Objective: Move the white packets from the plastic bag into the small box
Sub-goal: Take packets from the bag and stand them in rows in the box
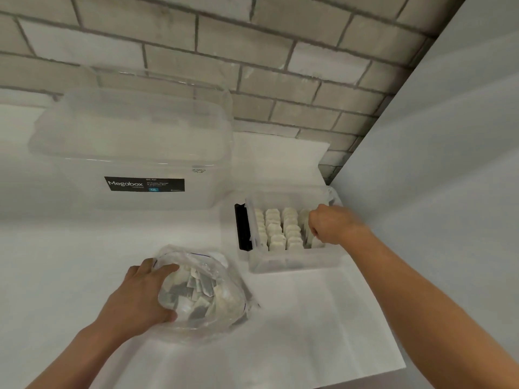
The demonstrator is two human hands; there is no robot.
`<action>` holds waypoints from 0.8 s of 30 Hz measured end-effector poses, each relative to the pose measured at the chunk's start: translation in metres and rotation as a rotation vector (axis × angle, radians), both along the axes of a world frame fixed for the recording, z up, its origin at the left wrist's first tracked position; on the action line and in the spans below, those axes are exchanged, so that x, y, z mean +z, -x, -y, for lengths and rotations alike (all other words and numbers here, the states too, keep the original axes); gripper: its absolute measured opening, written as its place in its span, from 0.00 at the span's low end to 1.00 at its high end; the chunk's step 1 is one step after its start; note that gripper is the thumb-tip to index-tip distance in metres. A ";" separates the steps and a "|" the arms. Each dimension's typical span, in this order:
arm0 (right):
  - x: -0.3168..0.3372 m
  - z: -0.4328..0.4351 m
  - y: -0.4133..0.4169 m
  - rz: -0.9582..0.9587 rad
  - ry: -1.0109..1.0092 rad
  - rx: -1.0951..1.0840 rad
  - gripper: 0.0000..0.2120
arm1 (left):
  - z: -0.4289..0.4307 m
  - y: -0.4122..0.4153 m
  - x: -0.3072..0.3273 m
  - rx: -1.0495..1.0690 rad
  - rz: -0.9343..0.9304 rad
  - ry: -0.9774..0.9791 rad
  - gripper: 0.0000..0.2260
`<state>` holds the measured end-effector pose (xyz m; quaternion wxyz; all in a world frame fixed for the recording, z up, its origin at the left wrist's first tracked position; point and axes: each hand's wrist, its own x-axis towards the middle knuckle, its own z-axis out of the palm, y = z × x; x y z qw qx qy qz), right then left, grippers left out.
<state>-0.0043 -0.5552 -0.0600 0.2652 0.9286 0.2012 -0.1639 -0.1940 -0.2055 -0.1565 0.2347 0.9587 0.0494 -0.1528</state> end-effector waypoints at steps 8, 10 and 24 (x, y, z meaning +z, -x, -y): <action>-0.001 -0.007 0.002 0.026 0.094 -0.004 0.14 | 0.000 -0.002 0.000 -0.004 -0.015 -0.031 0.42; -0.002 -0.006 0.005 0.016 0.107 -0.016 0.14 | -0.001 -0.003 -0.002 -0.011 -0.012 -0.032 0.42; 0.064 -0.106 0.151 0.064 -1.224 -0.084 0.02 | -0.014 0.010 0.004 0.033 0.160 0.215 0.26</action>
